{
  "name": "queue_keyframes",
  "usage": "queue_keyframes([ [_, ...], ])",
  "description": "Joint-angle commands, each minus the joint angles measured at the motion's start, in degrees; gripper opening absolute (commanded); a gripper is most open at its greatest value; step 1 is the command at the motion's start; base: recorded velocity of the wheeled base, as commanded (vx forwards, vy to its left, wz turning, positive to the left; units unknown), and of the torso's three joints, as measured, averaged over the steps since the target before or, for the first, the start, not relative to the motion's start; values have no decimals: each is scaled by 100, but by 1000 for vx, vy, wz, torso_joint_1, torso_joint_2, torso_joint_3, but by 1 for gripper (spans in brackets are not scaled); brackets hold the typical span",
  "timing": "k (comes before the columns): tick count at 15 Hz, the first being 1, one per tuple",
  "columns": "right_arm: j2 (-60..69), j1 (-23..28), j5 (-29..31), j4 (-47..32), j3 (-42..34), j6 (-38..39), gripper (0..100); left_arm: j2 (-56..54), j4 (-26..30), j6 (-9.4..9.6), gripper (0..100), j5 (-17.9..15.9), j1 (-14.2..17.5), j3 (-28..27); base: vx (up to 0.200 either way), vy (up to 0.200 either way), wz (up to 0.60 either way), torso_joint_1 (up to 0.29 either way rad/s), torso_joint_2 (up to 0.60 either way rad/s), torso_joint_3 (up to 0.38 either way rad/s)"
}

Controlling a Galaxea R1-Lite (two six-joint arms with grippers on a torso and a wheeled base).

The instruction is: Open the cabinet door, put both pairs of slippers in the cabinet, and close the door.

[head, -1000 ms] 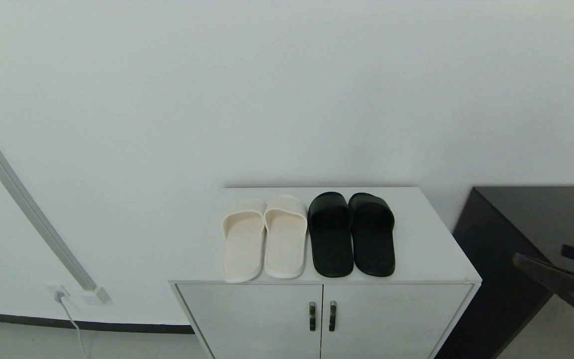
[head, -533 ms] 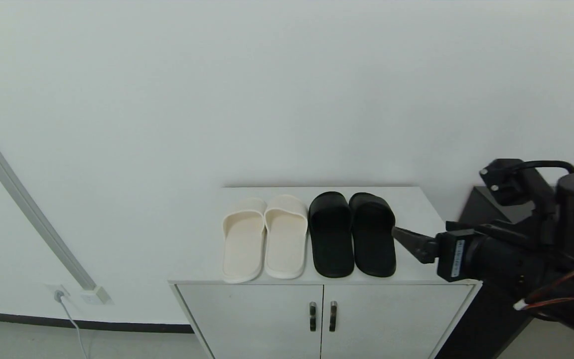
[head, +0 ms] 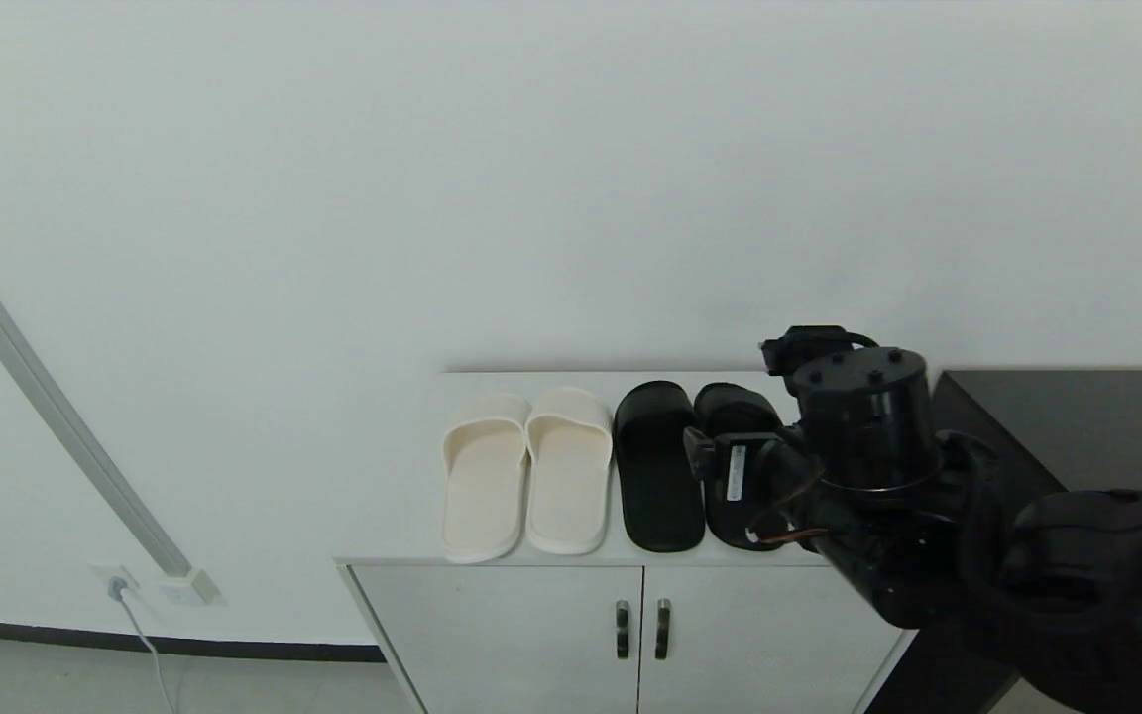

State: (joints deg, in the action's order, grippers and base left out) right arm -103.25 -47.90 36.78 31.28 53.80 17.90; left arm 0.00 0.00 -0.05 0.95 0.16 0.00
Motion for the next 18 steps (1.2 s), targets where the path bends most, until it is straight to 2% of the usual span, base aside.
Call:
queue_keyframes([
  [1,-749,-9,189,10,403,56,100,0,0,-4,0,2,2,0,0,0,0,0,0,0],
  [9,-1839,404,207,71,1449,144,100,0,9,-13,0,2,2,0,0,0,0,0,0,0],
  [14,-2287,782,189,80,1766,109,100,0,9,-13,0,-7,2,0,0,0,0,0,0,0],
  [18,-2498,870,119,80,2091,56,100,0,9,-13,0,-7,2,0,0,0,0,0,0,0],
])
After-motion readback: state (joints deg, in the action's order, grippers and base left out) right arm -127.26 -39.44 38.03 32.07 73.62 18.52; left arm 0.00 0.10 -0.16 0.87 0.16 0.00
